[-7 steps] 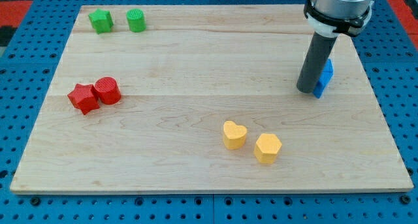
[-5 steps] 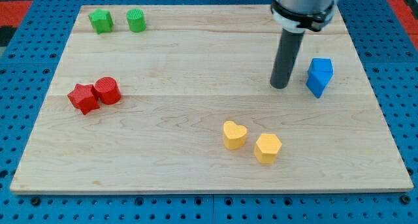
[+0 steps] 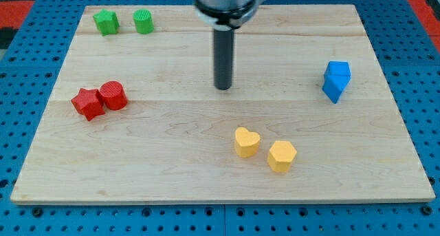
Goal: Slide the yellow heart towards yellow hexagon
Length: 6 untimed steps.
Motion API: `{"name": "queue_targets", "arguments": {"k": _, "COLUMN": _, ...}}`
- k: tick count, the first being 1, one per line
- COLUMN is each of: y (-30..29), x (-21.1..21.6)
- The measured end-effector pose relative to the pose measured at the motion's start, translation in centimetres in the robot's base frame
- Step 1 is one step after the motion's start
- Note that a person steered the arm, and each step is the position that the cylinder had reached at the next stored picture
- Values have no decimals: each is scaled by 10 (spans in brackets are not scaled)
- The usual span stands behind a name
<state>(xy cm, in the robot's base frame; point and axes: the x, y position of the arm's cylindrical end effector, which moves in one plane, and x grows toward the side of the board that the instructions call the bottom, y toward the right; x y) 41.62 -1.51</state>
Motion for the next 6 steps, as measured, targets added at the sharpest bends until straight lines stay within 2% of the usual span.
{"name": "queue_targets", "arguments": {"k": 2, "y": -11, "x": 22}}
{"name": "queue_targets", "arguments": {"k": 5, "y": -8, "x": 98}}
{"name": "queue_targets", "arguments": {"k": 6, "y": 8, "x": 108}}
